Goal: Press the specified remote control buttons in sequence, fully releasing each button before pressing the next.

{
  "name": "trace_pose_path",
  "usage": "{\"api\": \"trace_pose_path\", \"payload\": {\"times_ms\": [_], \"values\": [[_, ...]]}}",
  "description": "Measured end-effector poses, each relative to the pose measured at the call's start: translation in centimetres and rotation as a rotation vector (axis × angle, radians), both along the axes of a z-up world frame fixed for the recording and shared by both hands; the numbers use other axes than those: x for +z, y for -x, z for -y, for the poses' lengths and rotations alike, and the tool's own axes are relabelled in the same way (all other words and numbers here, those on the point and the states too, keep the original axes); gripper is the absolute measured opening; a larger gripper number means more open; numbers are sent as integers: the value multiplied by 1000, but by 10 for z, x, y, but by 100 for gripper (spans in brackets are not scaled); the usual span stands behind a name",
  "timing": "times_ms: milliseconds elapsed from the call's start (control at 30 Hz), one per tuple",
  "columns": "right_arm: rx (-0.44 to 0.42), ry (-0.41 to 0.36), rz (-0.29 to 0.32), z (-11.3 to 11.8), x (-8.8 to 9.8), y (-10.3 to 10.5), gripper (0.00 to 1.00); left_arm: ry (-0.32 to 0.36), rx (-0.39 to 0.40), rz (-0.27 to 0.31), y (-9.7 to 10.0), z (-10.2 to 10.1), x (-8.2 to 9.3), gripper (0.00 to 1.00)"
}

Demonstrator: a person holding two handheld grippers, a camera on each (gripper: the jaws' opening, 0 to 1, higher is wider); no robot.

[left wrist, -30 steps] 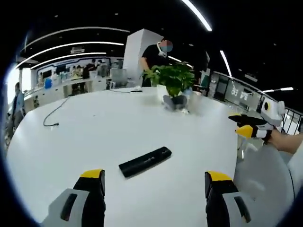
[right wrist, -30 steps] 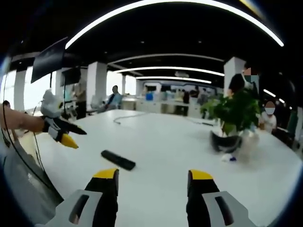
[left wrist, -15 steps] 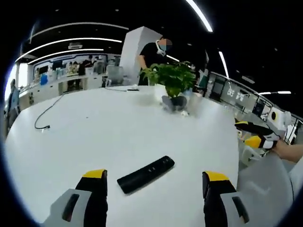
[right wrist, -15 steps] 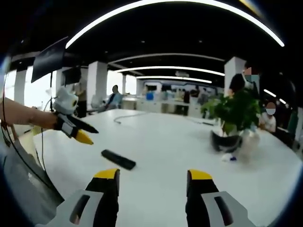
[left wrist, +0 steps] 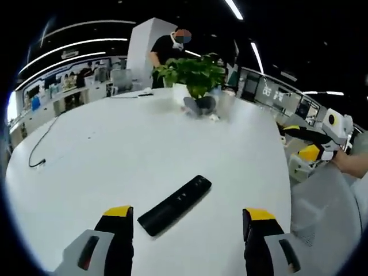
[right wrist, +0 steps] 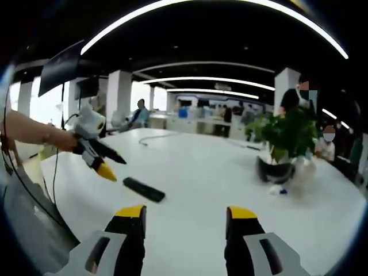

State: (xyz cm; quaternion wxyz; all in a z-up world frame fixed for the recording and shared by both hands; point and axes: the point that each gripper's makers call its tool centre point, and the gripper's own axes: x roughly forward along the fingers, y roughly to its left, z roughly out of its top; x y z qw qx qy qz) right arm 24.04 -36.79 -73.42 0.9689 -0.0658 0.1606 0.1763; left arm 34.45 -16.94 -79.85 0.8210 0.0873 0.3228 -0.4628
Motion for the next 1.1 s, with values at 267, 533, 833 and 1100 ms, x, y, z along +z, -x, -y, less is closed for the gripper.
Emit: {"api": "trace_pose_path", "payload": {"times_ms": [267,533,833,1100], "values": [[-4,-4,3,1,0,0,53,-72,-62,-10,-2,2,-11,77],[-3,-4,2,1,0,0,52,-119,-121,-13,-6,6,-16,74],[-3,1,0,1,0,1,52,-166,-192,-23,-9,9,-22,67],[-4,7,-3,2,-1,1,51,-189,-231,-35,-15,12,-26,65]]}}
